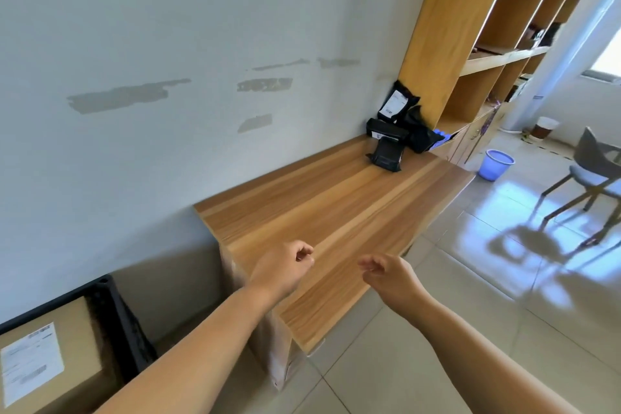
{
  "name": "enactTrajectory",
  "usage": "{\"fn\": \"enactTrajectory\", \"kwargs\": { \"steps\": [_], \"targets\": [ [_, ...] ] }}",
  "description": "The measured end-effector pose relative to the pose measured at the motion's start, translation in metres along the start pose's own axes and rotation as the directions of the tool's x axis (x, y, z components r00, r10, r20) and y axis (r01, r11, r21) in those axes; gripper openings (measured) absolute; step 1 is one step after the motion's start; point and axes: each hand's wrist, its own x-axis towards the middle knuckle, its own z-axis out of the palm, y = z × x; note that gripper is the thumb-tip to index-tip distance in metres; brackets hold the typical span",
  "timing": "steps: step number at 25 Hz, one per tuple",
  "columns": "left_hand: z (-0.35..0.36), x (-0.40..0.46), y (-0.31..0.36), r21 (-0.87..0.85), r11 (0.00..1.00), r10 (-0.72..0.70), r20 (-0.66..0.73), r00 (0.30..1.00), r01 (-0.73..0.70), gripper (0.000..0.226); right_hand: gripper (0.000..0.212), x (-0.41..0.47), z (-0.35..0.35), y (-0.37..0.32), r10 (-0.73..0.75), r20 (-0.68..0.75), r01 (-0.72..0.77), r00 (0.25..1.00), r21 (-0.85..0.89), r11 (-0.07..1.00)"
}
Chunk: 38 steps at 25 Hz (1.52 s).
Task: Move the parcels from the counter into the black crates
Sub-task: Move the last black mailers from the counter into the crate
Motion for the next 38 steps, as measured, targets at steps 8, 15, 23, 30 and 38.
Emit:
{"fn": "enactTrajectory", "kwargs": {
  "steps": [8,15,23,30,38],
  "targets": [
    [0.032,0.168,0.079,-0.117,0.993,0.024,0.007,1.0,-0.023,0.023,0.025,0.135,-0.128,0.022,0.035,-0.152,-0.035,0.988,0.001,0.999],
    [0.076,0.279,0.122,-0.082,0.997,0.004,0.053,0.999,0.0,0.021,0.025,0.224,-0.193,0.081,0.145,-0.167,-0.132,0.975,0.083,0.988],
    [0.167,0.376,0.182,-0.125,0.987,-0.103,-0.008,0.995,0.101,0.014,0.024,0.33,-0.293,0.171,0.136,-0.069,-0.13,0.988,0.082,0.988],
    [0.239,0.432,0.227,-0.101,0.968,-0.234,-0.022,0.972,0.231,0.011,0.023,0.429,-0.38,0.233,0.164,0.001,-0.164,0.986,0.073,0.984],
    [0.243,0.519,0.206,-0.152,0.918,-0.387,-0.13,0.913,0.367,0.011,0.025,0.547,-0.358,0.24,0.126,0.184,-0.131,0.975,0.015,0.991]
  ]
}}
